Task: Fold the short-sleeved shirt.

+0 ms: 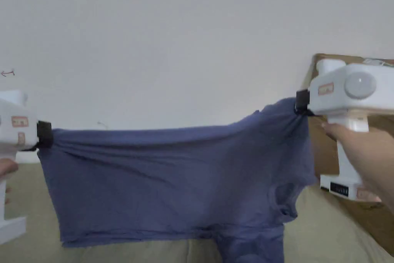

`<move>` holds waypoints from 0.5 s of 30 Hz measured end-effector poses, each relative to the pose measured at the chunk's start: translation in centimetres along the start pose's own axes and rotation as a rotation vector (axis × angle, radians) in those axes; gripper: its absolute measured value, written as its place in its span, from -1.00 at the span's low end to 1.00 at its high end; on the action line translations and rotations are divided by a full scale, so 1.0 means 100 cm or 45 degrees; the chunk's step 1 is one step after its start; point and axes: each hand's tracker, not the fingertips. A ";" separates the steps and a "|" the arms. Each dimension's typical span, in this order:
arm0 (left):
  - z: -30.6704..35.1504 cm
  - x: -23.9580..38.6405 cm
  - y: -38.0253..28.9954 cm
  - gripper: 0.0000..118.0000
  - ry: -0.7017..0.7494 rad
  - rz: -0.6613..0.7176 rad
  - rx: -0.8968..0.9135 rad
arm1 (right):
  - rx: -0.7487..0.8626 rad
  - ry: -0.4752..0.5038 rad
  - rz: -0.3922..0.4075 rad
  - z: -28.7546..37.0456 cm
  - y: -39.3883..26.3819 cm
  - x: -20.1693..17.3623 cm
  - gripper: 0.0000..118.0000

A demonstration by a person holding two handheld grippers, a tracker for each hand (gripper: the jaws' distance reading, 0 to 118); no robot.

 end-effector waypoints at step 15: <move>0.109 -0.085 -0.334 -0.96 -0.130 0.058 -0.740 | -0.974 0.179 -0.034 0.135 -0.409 0.077 -1.00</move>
